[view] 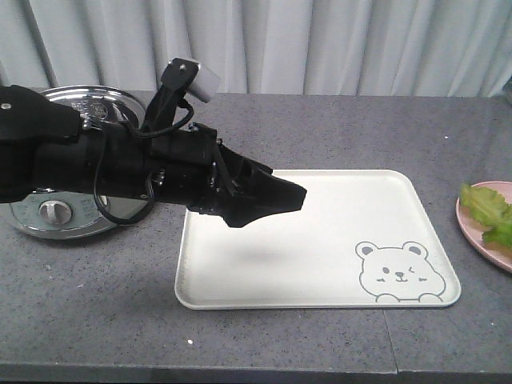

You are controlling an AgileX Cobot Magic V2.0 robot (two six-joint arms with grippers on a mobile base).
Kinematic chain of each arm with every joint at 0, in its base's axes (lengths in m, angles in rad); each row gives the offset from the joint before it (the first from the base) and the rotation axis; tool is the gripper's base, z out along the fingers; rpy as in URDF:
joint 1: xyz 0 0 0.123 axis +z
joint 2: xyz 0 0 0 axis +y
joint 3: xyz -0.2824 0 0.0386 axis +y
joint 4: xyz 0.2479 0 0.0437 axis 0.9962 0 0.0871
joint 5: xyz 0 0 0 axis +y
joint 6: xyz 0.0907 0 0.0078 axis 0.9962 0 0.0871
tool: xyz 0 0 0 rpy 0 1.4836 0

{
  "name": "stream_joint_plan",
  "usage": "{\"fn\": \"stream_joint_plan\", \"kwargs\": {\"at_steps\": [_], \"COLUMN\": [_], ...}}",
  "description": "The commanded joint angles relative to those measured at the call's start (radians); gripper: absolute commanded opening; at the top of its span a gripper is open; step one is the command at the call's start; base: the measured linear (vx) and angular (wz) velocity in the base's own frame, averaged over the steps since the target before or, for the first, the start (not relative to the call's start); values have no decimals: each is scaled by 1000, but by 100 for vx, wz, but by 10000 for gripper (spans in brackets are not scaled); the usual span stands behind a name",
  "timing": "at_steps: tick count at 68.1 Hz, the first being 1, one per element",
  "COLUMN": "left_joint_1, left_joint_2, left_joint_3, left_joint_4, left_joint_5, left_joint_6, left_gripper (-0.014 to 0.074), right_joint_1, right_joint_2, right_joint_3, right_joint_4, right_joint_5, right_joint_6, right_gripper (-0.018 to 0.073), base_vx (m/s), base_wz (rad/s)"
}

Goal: Transfer vegetables to tray and serve

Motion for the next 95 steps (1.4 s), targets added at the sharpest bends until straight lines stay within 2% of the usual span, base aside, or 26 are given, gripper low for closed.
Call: {"fn": "stream_joint_plan", "kwargs": {"at_steps": [1, 20, 32, 52, 66, 81, 95], "left_joint_1": [-3, -3, -3, -3, -3, -3, -3], "left_joint_2": [-40, -40, -40, -40, -40, -40, -40], "left_joint_3": [-21, -21, -21, -21, -21, -21, -21], "left_joint_4": [-52, -52, -52, -52, -52, -52, -52], "left_joint_5": [1, 1, 1, 1, 1, 1, 1], "left_joint_6": [0, 0, 0, 0, 0, 0, 0], "left_gripper": [504, 504, 504, 504, 504, 504, 504], "right_joint_1": [-6, -6, -6, -6, -6, -6, -6], "right_joint_2": [-28, 12, 18, 18, 18, 18, 14], "right_joint_3": [-30, -30, -29, -29, -29, -29, -29], "right_joint_4": [9, 28, 28, 28, 26, 26, 26], "right_joint_5": [-13, 5, 7, 16, 20, 24, 34], "right_joint_6": [-11, -14, -14, -14, -14, -14, -11], "right_gripper": [452, 416, 332, 141, 55, -1, -10], "base_vx": [0, 0, 0, 0, 0, 0, 0], "base_wz": [0, 0, 0, 0, 0, 0, 0]}}
